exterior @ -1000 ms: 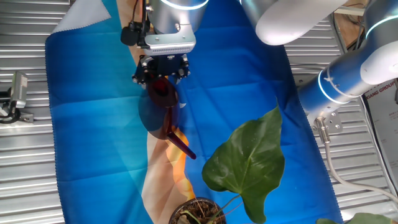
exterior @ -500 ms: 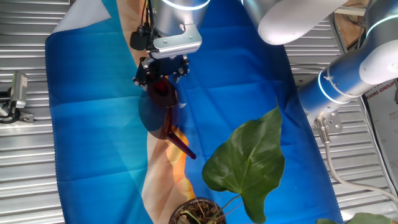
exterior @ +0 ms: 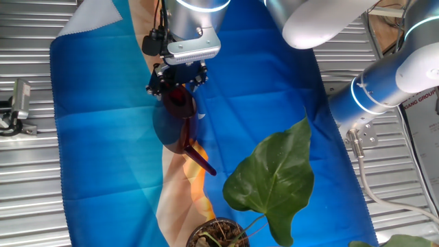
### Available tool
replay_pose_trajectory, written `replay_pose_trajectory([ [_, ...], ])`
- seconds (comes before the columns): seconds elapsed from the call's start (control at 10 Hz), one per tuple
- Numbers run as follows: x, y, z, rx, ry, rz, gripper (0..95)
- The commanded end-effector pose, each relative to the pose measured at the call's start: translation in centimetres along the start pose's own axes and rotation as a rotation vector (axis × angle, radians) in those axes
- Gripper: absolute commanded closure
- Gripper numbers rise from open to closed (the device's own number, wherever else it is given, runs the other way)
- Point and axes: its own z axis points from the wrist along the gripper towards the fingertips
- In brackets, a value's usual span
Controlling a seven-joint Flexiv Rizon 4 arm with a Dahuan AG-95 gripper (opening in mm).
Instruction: Water the plant
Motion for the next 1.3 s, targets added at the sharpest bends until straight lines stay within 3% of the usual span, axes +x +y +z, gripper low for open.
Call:
replay_pose_trajectory([
  [0.1,0.03,0.01,0.15,0.004,-0.003,0.004,19.0],
  [1.2,-0.10,-0.05,0.75,0.010,-0.004,0.023,19.0],
  [1.3,-0.10,-0.03,0.76,0.019,-0.006,0.021,0.0],
])
